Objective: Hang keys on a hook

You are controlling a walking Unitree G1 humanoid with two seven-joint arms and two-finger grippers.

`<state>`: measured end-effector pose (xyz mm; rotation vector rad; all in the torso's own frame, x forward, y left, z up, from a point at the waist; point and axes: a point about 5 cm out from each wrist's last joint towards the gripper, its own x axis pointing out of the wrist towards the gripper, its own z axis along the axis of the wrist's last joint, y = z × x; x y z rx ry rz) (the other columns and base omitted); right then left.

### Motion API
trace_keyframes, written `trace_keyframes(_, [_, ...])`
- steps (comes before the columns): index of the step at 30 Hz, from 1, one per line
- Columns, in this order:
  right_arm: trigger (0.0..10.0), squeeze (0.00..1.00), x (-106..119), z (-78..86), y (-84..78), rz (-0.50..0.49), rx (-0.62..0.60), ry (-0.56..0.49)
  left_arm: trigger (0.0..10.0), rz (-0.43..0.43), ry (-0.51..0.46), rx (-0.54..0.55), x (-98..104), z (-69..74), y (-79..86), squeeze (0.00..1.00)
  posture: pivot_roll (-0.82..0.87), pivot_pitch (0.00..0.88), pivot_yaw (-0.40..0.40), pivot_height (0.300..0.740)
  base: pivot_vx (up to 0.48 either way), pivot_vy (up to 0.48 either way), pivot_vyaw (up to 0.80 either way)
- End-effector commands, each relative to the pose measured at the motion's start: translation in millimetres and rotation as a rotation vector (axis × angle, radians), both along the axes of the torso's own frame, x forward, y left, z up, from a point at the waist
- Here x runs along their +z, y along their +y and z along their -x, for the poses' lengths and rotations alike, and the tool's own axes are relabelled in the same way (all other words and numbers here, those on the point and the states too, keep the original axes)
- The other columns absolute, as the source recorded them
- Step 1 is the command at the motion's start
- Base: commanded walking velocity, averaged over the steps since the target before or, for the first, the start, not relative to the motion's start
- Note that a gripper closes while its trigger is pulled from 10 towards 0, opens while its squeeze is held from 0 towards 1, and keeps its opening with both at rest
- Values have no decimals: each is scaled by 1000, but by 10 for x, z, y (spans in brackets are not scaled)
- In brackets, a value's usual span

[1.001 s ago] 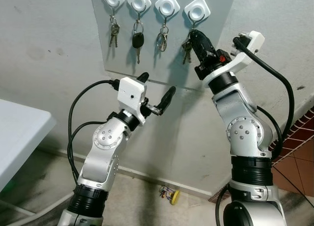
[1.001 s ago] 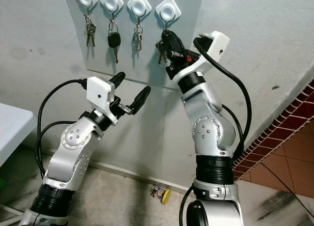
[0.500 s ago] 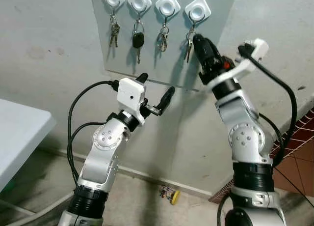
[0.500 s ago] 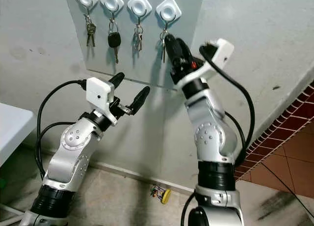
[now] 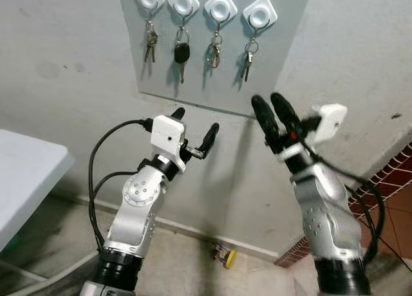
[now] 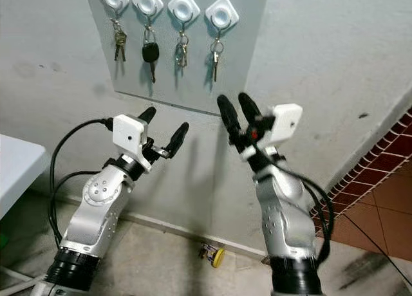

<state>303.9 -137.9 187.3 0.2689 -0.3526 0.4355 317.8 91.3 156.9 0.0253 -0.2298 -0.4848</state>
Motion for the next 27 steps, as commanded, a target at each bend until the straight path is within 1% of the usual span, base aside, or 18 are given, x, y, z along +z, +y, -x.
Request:
trace_keyframes(1, [10000,0,-121,28,-74,23,-46,18,10000,-24,50,30,-182,10,49,0,44,89,-31,740,0,0,0])
trace_keyframes(2, [10000,0,-121,28,-74,23,-46,18,10000,-24,50,30,-182,10,49,0,44,89,-31,740,0,0,0])
trace_keyframes(4, [10000,0,-287,59,-148,38,-99,54,10000,-19,94,50,-311,10,83,0,40,85,-30,740,0,0,0])
trace_keyframes(5, [10000,0,-438,77,-208,47,-139,97,10000,3,133,68,-393,7,106,0,38,83,-28,740,0,0,0])
trace_keyframes(6, [10000,0,-438,77,-208,47,-139,97,10000,3,133,68,-393,7,106,0,38,83,-28,740,0,0,0])
trace_keyframes(7, [10000,0,-589,99,-261,64,-176,143,10000,15,168,86,-472,3,129,0,35,82,-25,740,0,0,0])
trace_keyframes(9, [10000,0,-798,146,-330,69,-217,210,10000,-9,196,109,-595,10,158,0,35,82,-25,740,0,0,0])
trace_keyframes(12, [10000,0,-951,192,-381,75,-249,255,10000,-21,227,129,-710,20,190,0,35,82,-25,740,0,0,0])
trace_keyframes(13, [10000,0,-1078,227,-417,97,-274,296,10000,-39,249,143,-812,36,212,0,35,82,-25,740,0,0,0])
trace_keyframes(15, [10000,0,-1160,251,-431,117,-285,316,10000,-61,261,152,-886,52,228,0,34,82,-17,740,0,0,0])
trace_keyframes(16, [10000,0,-1222,268,-445,119,-293,336,10000,-61,294,161,-951,62,245,0,34,82,-17,740,0,0,0])
trace_keyframes(18, [10000,0,-1432,339,-503,143,-334,408,10000,-91,364,176,-1138,121,287,0,26,82,-9,740,0,0,0])
trace_keyframes(21, [10000,0,-1553,390,-523,152,-340,453,10000,-85,415,187,-1242,158,313,0,22,81,-7,740,0,0,0])
trace_keyframes(22, [10000,0,-1741,488,-557,177,-353,531,10000,-82,488,216,-1383,216,352,0,16,77,-3,740,0,0,0])
trace_keyframes(23, [10000,0,-1831,545,-573,192,-356,569,10000,-84,516,221,-1442,248,362,0,16,77,-3,740,0,0,0])
trace_keyframes(24, [10000,0,-1831,545,-573,192,-356,569,10000,-84,516,221,-1442,248,362,0,16,77,-3,740,0,0,0])
trace_keyframes(26, [10000,0,-2066,709,-648,247,-407,695,10000,-130,609,231,-1634,376,389,0,5,63,6,740,0,0,0])
trace_keyframes(27, [10000,0,-2066,709,-648,247,-407,695,10000,-130,609,231,-1634,376,389,0,5,63,6,740,0,0,0])
